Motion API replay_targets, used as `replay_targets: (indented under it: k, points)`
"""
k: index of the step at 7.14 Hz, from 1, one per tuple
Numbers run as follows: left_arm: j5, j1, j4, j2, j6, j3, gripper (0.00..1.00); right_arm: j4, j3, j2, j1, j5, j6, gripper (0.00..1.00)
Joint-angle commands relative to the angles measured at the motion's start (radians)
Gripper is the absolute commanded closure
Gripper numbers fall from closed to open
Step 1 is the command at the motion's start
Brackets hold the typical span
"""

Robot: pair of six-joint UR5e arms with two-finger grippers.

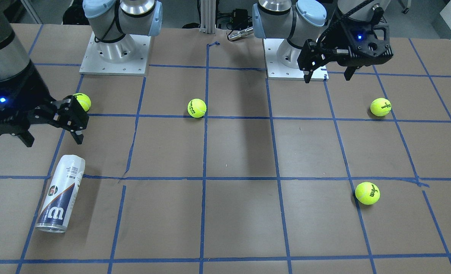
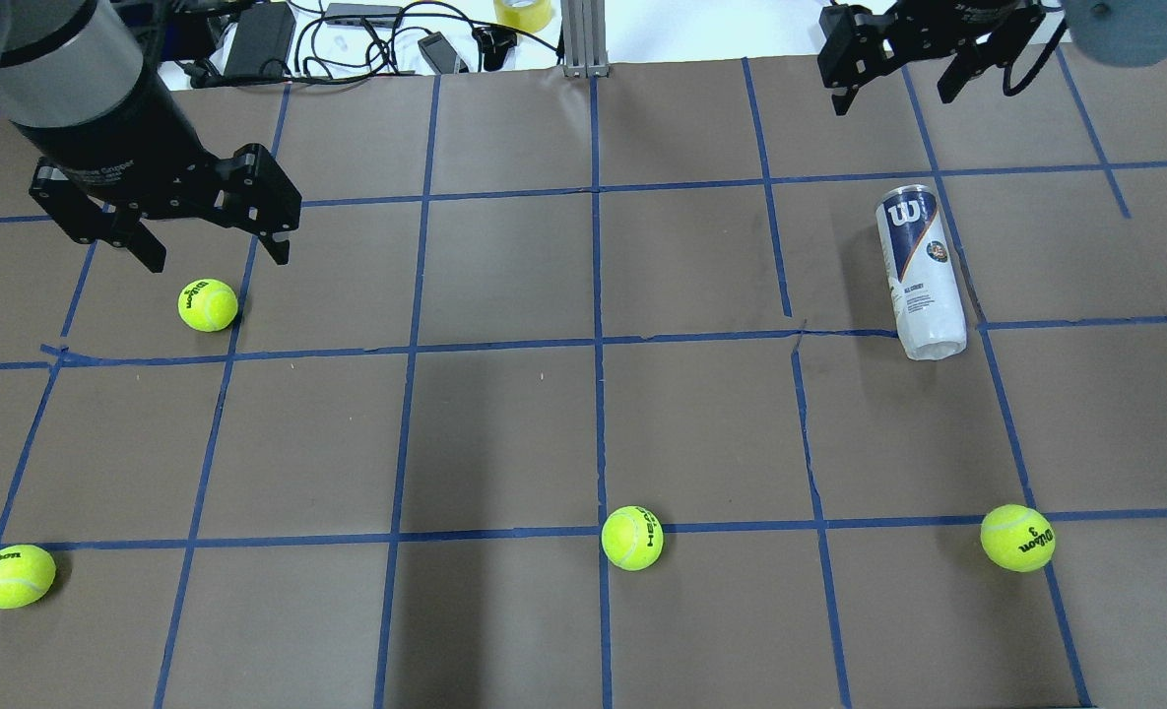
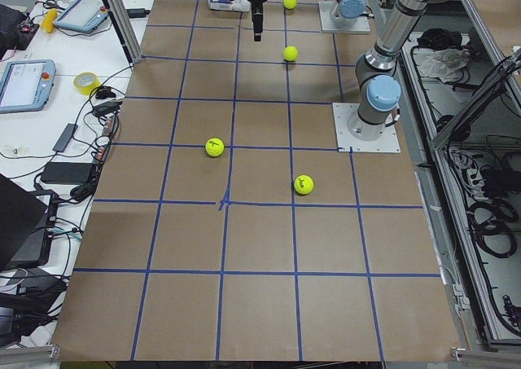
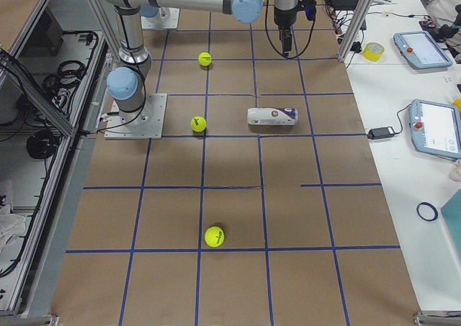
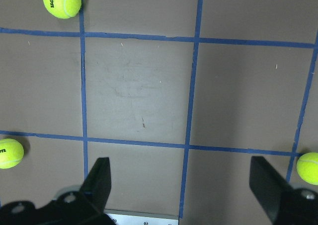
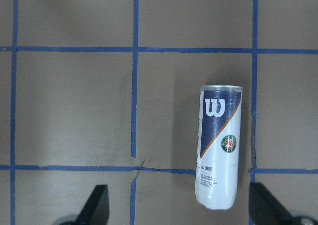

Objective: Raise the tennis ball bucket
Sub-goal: 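Lower the right gripper over the upright white Wilson ball can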

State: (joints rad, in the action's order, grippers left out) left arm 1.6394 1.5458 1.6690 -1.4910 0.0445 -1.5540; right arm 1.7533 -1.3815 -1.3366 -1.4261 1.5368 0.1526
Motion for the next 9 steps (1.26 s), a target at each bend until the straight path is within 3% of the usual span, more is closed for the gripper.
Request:
replay_targets:
  k: [1,4,6,9]
  points:
    - [0.000,0.000,0.000,0.000,0.000,0.000,0.00,0.130,0.036,0.190,0.023,-0.007,-0.008,0.00]
    - [0.002,0.000,0.000,0.000,0.000,0.000,0.00,0.231,0.038,0.367,0.042,0.015,-0.016,0.00]
    - [0.005,-0.006,0.000,-0.001,0.000,0.000,0.00,0.224,0.021,0.384,0.047,0.126,-0.007,0.00]
    - [0.016,-0.006,0.002,-0.005,0.000,-0.006,0.00,0.226,0.018,0.416,0.050,0.112,-0.001,0.00]
